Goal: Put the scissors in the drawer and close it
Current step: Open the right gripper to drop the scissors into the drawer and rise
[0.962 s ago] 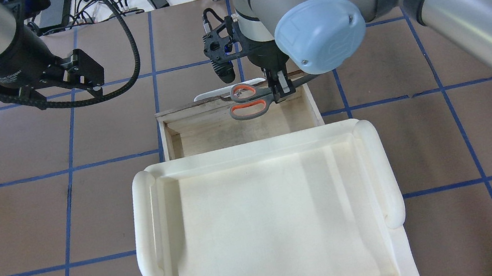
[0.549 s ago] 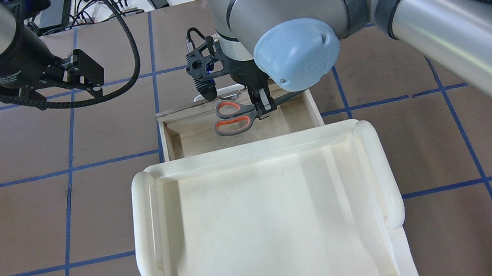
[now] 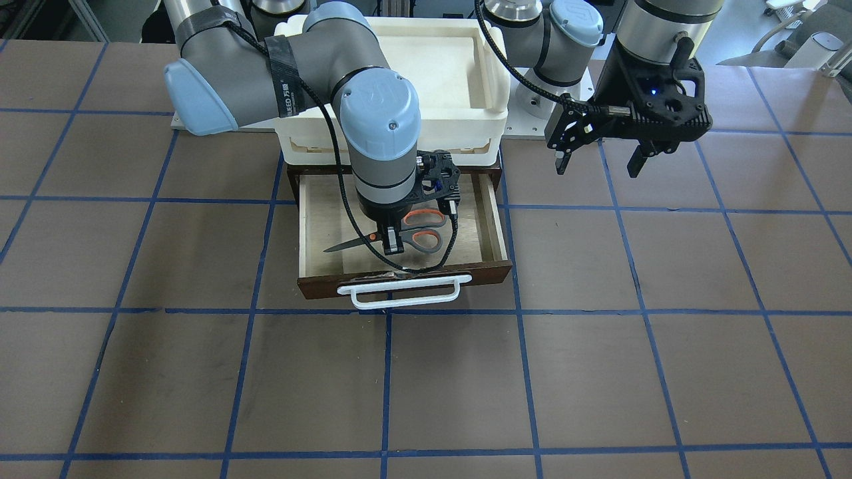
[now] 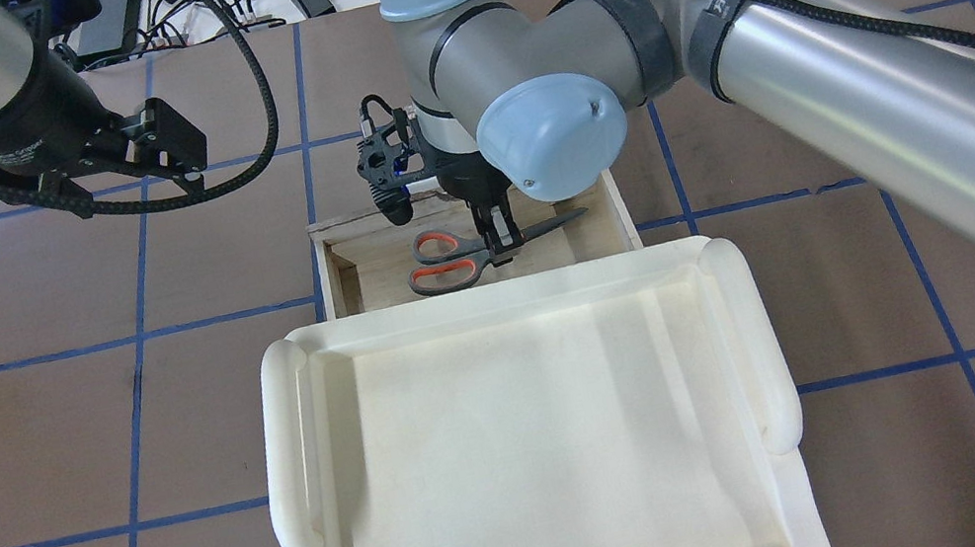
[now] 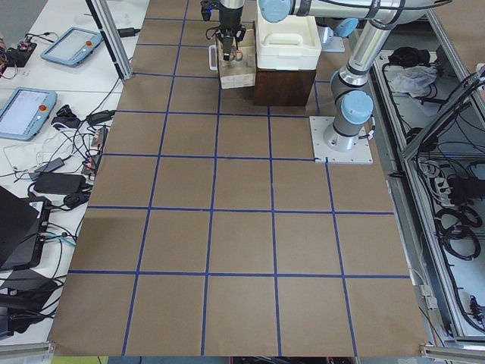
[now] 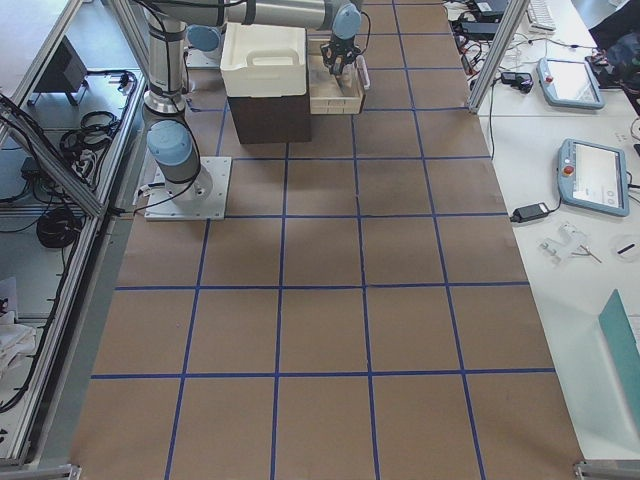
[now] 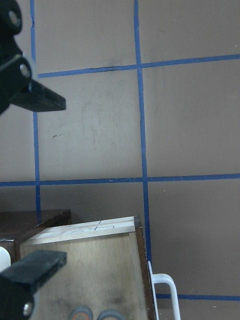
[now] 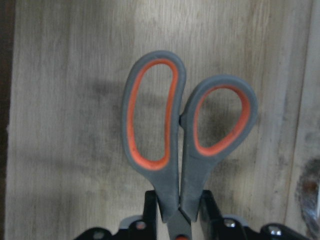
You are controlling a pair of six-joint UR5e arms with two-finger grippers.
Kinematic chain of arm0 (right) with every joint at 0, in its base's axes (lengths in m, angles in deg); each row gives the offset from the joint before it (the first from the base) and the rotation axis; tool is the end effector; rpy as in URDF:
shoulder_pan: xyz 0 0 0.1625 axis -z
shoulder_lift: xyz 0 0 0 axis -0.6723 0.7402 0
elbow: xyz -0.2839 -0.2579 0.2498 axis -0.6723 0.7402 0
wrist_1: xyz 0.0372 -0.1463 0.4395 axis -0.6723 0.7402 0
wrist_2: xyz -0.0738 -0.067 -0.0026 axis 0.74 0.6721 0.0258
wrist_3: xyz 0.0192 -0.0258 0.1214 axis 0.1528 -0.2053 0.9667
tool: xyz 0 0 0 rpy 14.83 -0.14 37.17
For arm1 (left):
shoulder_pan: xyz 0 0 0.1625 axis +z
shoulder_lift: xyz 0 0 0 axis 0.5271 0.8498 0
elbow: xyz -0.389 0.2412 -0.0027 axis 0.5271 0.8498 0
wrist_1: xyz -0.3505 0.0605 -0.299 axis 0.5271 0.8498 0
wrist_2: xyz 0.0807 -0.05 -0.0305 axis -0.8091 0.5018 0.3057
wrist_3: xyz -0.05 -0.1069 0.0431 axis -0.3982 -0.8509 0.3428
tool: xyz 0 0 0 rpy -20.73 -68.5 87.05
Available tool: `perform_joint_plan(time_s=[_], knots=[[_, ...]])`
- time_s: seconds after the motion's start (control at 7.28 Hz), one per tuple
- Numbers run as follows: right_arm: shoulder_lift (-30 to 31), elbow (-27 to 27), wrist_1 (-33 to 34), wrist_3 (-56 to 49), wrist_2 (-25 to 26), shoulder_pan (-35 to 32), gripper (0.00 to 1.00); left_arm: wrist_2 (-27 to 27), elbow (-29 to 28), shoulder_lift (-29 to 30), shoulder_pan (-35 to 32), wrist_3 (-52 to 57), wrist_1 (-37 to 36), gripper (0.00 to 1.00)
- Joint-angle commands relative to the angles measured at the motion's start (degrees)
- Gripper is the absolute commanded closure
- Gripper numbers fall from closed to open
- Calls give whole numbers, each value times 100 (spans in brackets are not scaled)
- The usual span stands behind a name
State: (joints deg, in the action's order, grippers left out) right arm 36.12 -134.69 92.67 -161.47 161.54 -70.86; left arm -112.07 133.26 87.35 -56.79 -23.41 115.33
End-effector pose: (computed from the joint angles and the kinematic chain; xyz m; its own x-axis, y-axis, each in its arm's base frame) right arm 0.3928 -0.5602 0.3177 0.1672 -0.9760 -0.1398 -0.9859 -0.1642 -0.0329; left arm -0.1182 -0.5370 0.5179 -0.9991 0.0347 -0.0234 0.0370 0.9935 -0.1077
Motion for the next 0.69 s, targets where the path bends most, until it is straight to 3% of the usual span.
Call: perform_joint_plan(time_s=[0.0, 0.14, 0.27, 0.55], knots=[[-64, -159, 2, 243, -34, 0, 100, 0, 0, -9, 0, 0, -7, 0], [-107, -168, -6, 263, -43, 0, 99, 0, 0, 0, 0, 0, -16, 0], [-125, -168, -6, 280, -60, 0, 75, 0, 0, 0, 0, 0, -16, 0], [-82, -99, 20, 500, -43, 8, 1, 0, 0, 0, 0, 0, -7, 0]])
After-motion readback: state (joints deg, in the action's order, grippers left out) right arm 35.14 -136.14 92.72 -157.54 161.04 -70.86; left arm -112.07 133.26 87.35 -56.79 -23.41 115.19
